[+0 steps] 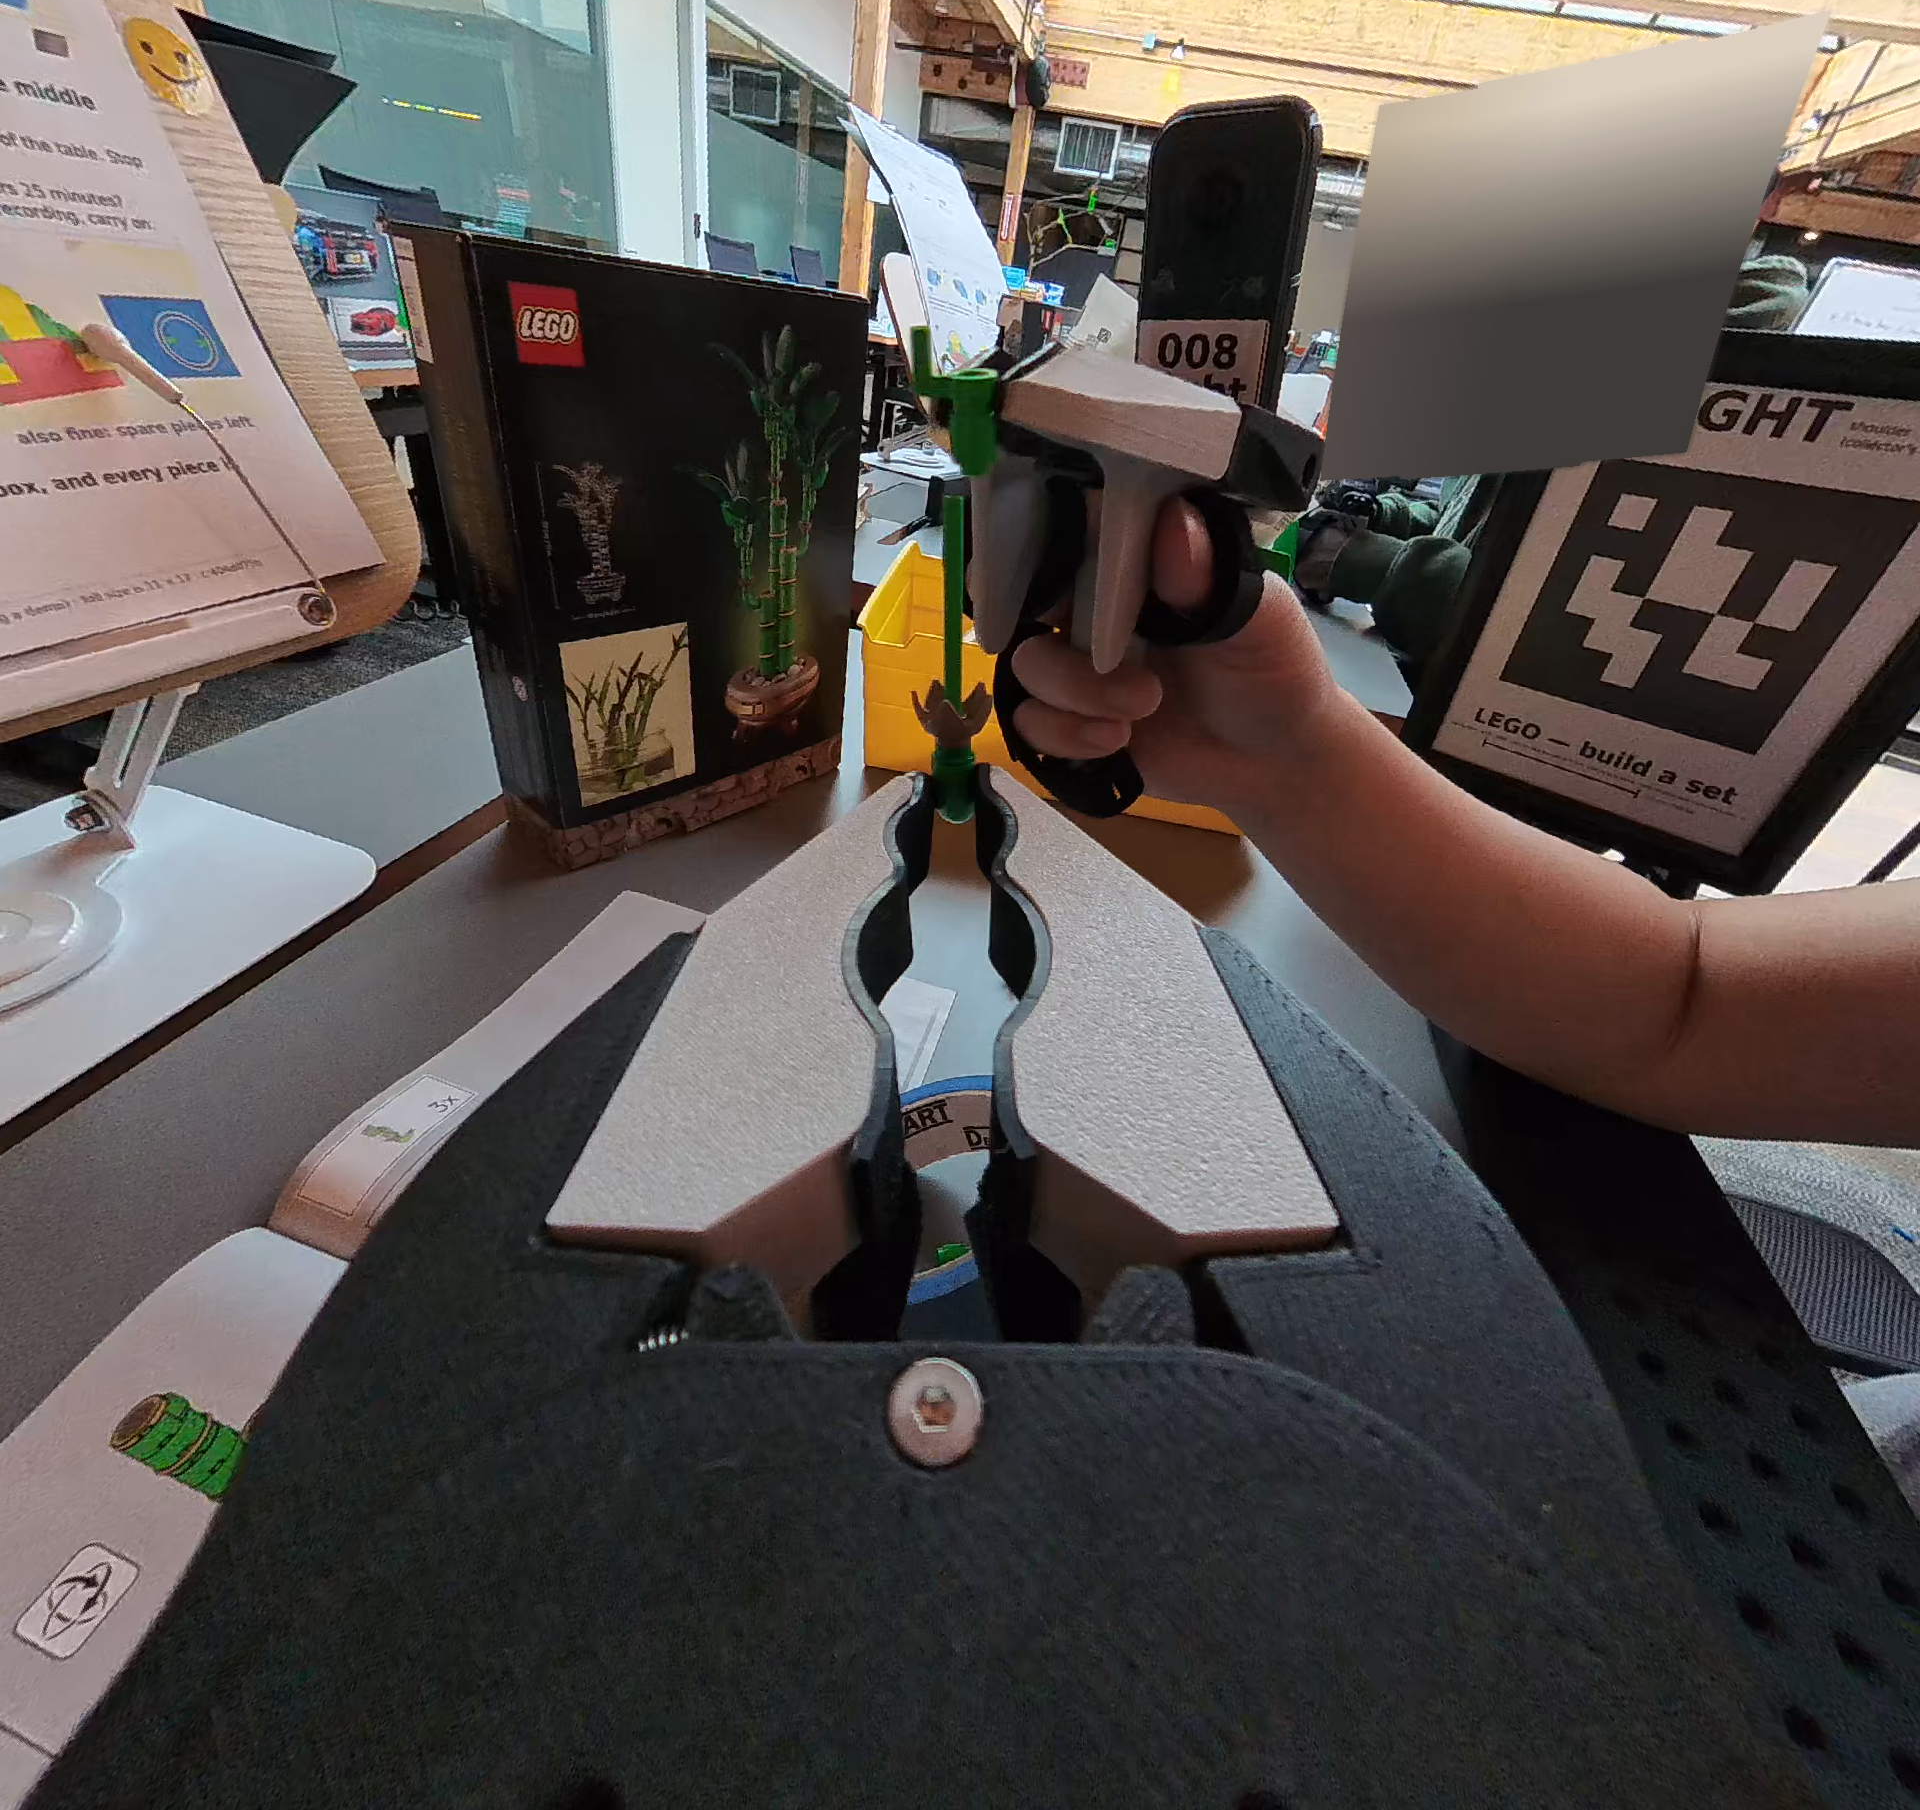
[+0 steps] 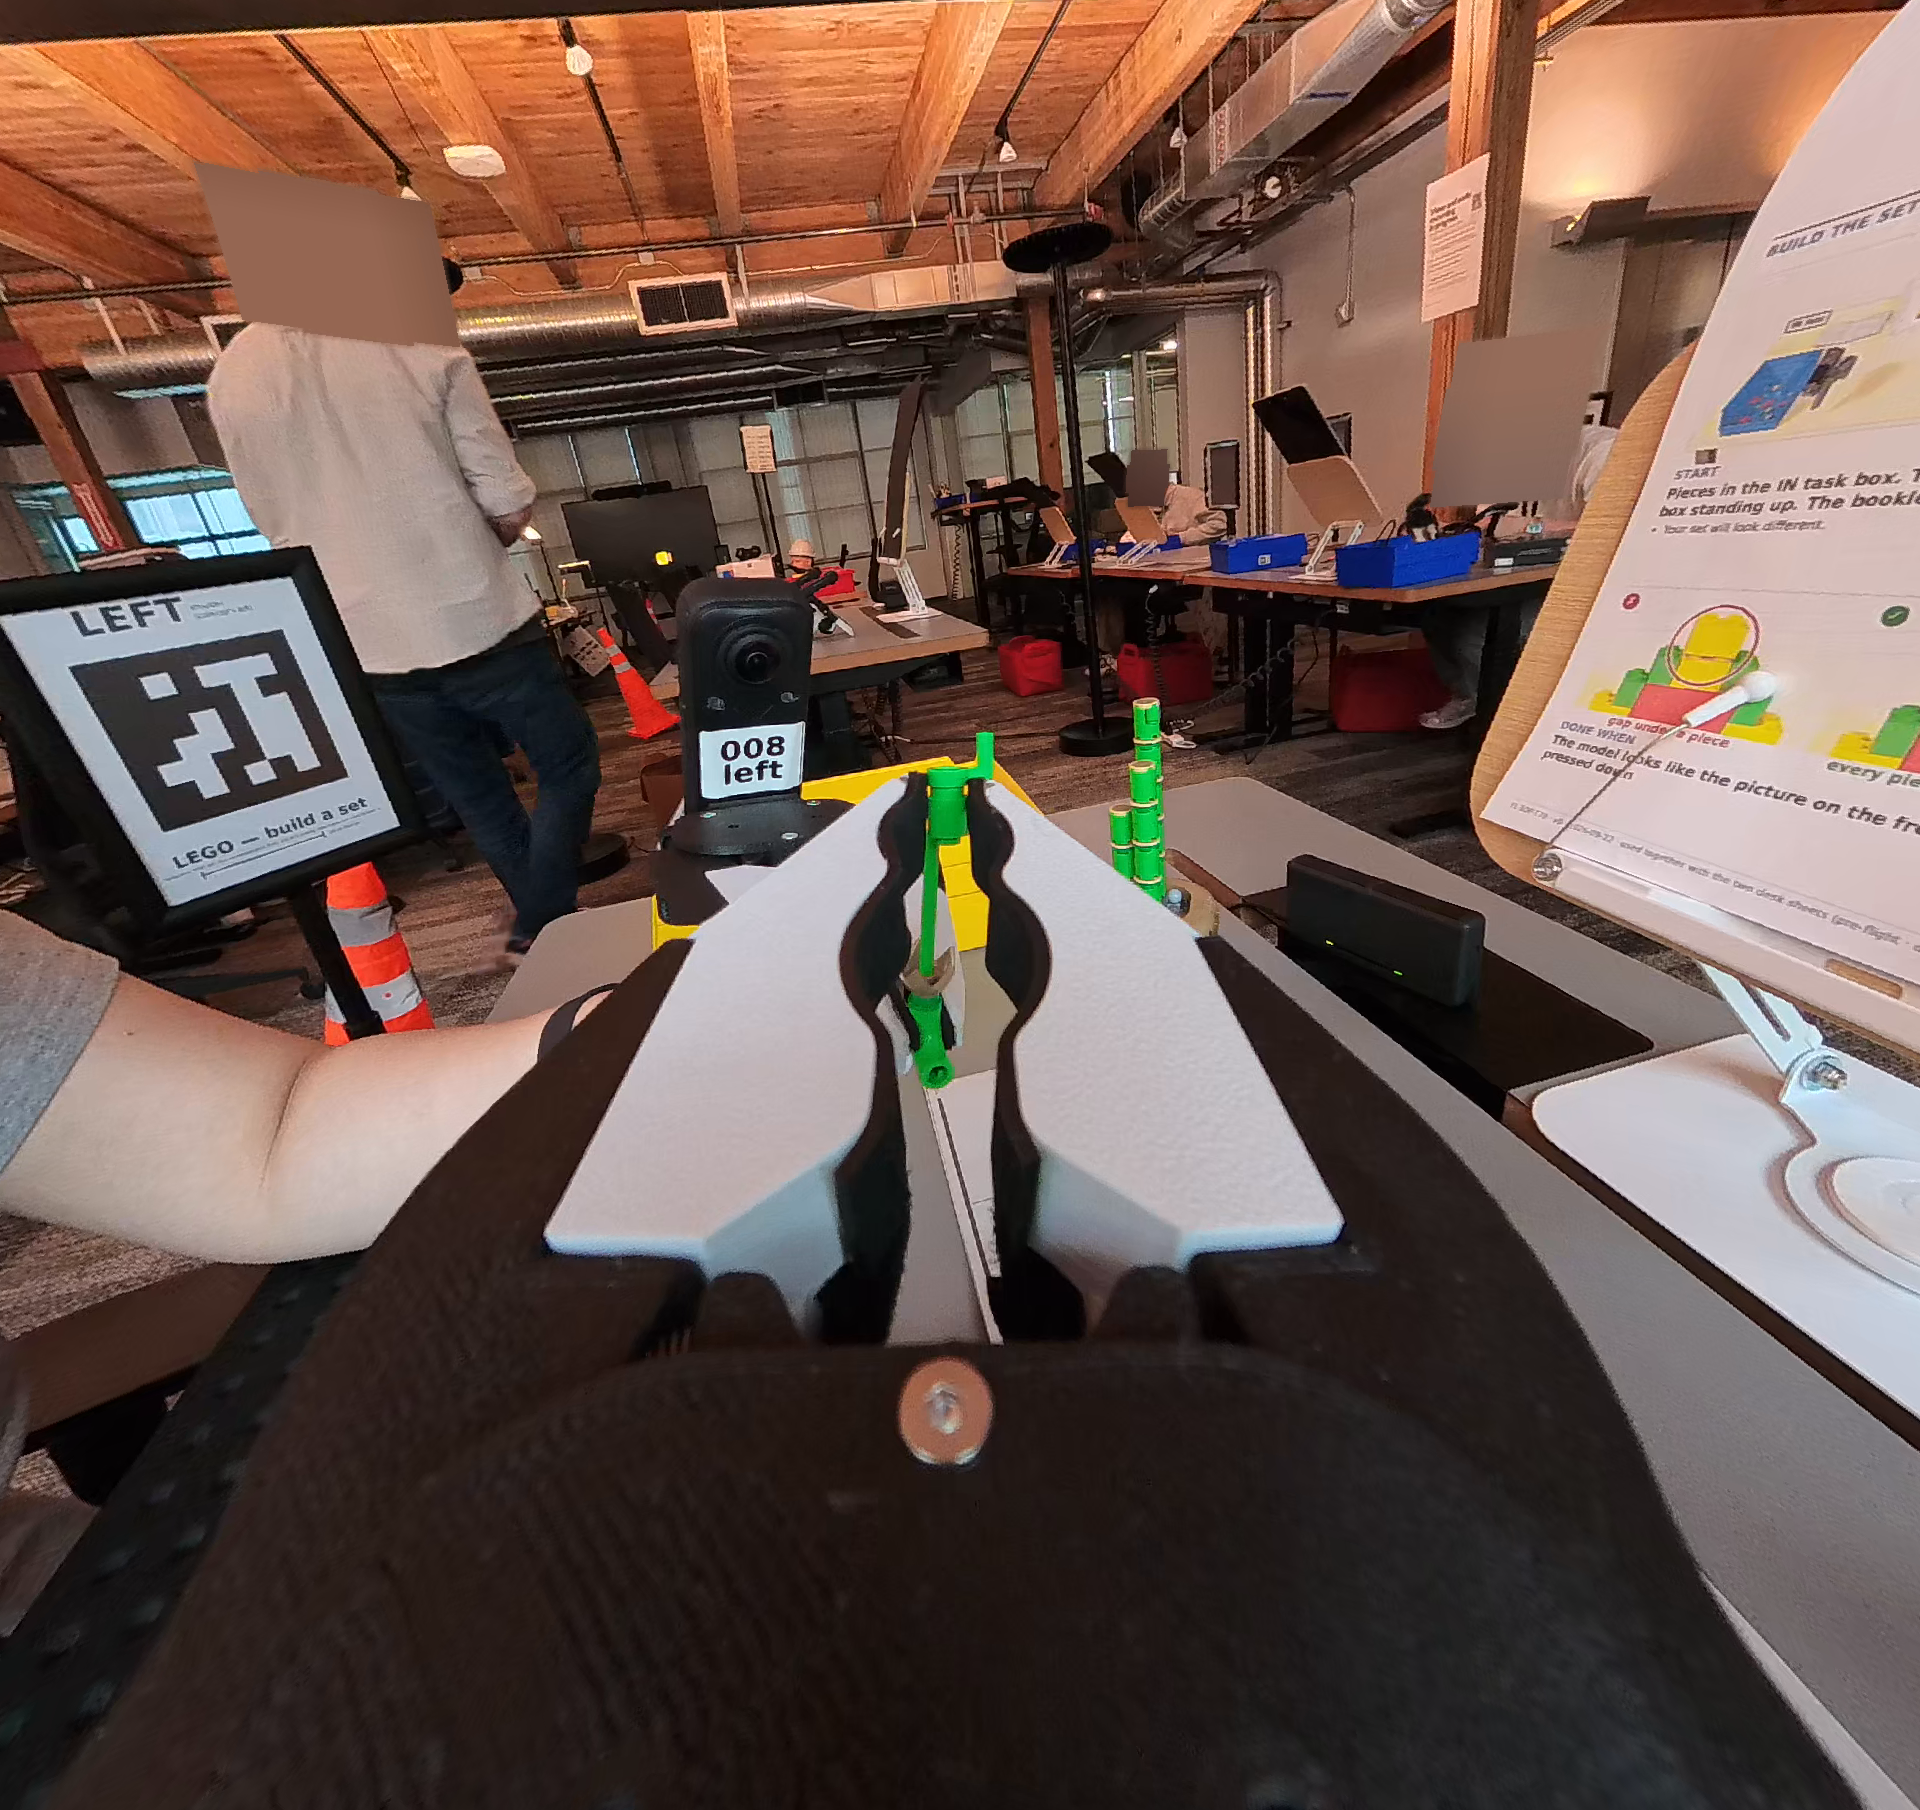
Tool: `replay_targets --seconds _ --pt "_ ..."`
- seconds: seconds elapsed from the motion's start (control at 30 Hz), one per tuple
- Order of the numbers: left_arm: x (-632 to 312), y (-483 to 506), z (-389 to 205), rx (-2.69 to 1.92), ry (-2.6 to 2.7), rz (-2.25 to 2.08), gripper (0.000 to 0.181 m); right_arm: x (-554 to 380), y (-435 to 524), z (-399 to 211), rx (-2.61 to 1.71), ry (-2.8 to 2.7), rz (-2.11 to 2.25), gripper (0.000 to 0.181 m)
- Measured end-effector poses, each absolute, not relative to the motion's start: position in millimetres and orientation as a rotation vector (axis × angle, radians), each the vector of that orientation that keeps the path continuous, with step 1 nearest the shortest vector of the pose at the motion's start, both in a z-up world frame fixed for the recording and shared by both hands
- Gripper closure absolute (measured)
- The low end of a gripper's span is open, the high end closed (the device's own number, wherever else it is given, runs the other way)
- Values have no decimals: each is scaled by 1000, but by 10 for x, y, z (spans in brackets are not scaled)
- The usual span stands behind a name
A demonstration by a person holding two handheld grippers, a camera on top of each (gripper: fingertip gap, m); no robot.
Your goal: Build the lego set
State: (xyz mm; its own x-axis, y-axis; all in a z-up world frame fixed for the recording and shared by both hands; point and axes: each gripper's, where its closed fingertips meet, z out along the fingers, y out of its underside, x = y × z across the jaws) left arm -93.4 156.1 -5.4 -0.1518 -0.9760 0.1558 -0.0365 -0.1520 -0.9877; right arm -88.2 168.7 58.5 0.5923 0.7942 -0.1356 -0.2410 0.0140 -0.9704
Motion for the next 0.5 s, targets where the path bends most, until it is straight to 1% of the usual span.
replay_targets --seconds 0.37,0.5 --pt "-980 1572 -19 -1251 1275 -1432 176 -905 1673 596 -1318 -537 877 177" --pt "-1016 1594 18 -1241 1269 -1425 176 -821 1609 698 -1309 -538 876 177"
